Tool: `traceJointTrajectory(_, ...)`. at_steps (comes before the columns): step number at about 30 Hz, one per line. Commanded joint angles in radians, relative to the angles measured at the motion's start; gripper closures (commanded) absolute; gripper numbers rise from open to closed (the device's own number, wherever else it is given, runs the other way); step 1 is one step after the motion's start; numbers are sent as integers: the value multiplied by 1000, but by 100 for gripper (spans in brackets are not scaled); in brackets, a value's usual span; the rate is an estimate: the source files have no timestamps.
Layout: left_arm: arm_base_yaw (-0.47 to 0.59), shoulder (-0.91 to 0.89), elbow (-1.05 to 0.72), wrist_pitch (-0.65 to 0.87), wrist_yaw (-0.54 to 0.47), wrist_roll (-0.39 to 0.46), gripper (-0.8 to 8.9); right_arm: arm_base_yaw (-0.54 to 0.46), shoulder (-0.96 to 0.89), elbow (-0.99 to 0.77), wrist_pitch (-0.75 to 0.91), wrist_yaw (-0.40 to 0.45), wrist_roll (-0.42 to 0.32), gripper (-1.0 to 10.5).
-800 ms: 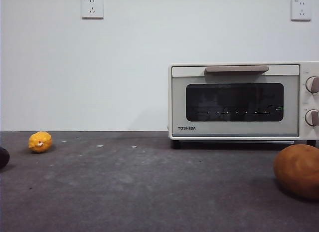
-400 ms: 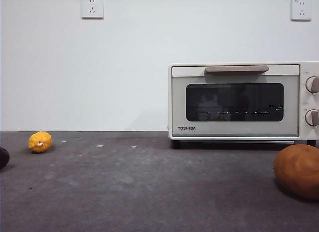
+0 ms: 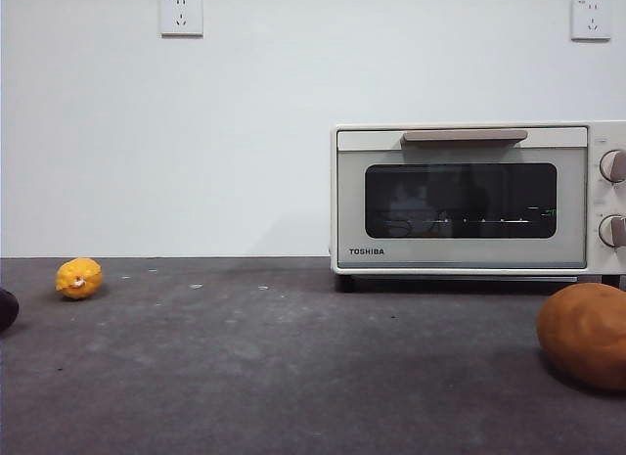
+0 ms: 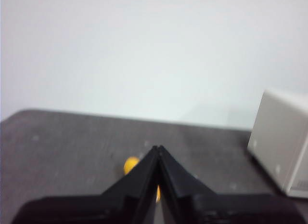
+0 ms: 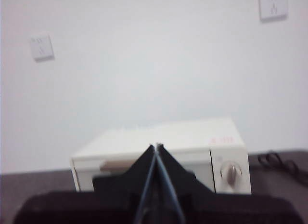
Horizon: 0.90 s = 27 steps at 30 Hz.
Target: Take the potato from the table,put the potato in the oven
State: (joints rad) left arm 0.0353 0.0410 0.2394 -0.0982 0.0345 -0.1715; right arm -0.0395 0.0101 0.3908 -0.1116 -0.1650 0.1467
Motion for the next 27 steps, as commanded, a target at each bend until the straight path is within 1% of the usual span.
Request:
traceJointTrajectory(1, -2, 19, 43, 17, 14, -55, 819, 0, 2, 50, 1, -5, 11, 946)
traceJointTrajectory(5, -2, 84, 117, 17, 49, -120, 819, 0, 28, 132, -55, -4, 11, 946)
traceJointTrajectory(11, -2, 241, 229, 17, 121, -217, 819, 0, 132, 268, -246, -5, 11, 946)
traceJointTrajectory(14, -2, 333, 274, 18, 197, -274, 818, 0, 206, 346, -366, -5, 11, 946)
traceJointTrajectory(15, -2, 371, 291, 19, 238, -288, 818, 0, 238, 379, -409, -5, 11, 946)
traceJointTrajectory(19, -4, 502, 337, 37, 353, -349, 818, 0, 344, 484, -502, -31, 10, 946)
traceJointTrajectory(22, -11, 607, 373, 84, 425, -377, 818, 0, 419, 545, -529, -29, 11, 946)
traceJointTrajectory(24, -21, 690, 409, 109, 483, -401, 818, 0, 469, 582, -589, -29, 11, 946)
traceJointTrajectory(27, -43, 818, 486, 111, 547, -405, 818, 0, 536, 622, -669, -29, 10, 946)
